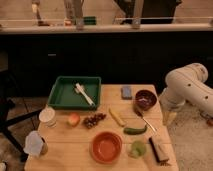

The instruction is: Stack bowls on top of each other

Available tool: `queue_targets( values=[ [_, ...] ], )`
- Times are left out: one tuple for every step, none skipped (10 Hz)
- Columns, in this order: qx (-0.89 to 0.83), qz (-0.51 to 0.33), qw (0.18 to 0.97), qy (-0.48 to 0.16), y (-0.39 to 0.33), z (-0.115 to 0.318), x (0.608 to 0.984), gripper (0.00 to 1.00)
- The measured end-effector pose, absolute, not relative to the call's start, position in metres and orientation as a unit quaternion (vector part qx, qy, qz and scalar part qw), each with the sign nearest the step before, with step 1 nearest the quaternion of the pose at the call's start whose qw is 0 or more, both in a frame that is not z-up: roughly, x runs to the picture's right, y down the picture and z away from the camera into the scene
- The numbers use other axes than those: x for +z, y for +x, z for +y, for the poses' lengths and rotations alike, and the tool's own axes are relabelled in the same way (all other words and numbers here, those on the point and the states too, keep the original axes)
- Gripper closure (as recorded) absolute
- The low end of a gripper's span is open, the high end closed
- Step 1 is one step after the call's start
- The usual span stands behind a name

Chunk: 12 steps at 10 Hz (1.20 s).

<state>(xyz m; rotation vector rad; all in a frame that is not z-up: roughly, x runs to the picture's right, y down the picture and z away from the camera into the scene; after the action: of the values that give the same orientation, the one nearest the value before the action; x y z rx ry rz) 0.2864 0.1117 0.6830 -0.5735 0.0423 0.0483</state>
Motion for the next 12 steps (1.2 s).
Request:
queue_targets(
  values=[
    [0.024, 0.021, 0.959, -0.283, 0.286, 0.112, 0.683, 0.2],
    [0.024, 0.021, 0.959, -0.283, 0.286, 0.112, 0.683, 0.2],
    [0.024, 0.021, 0.959, -0.283, 0.287, 0.112, 0.683, 0.2],
    [0.024, 0.021, 0.959, -0.282, 0.287, 0.112, 0.683, 0.2],
    [0.02, 0.016, 0.961, -0.276, 0.285, 0.11, 0.684, 0.2],
    [0.013, 0.012, 0.963, -0.267, 0.284, 0.105, 0.687, 0.2],
    [0.002, 0.005, 0.966, -0.258, 0.278, 0.097, 0.695, 0.2],
    [-0.011, -0.004, 0.968, -0.251, 0.27, 0.087, 0.705, 0.2],
    [-0.024, -0.013, 0.97, -0.243, 0.263, 0.077, 0.716, 0.2],
    [-0.031, -0.017, 0.97, -0.239, 0.261, 0.075, 0.72, 0.2],
    [-0.038, -0.022, 0.971, -0.235, 0.258, 0.072, 0.725, 0.2],
    [-0.043, -0.024, 0.972, -0.231, 0.257, 0.068, 0.731, 0.2]
  ],
)
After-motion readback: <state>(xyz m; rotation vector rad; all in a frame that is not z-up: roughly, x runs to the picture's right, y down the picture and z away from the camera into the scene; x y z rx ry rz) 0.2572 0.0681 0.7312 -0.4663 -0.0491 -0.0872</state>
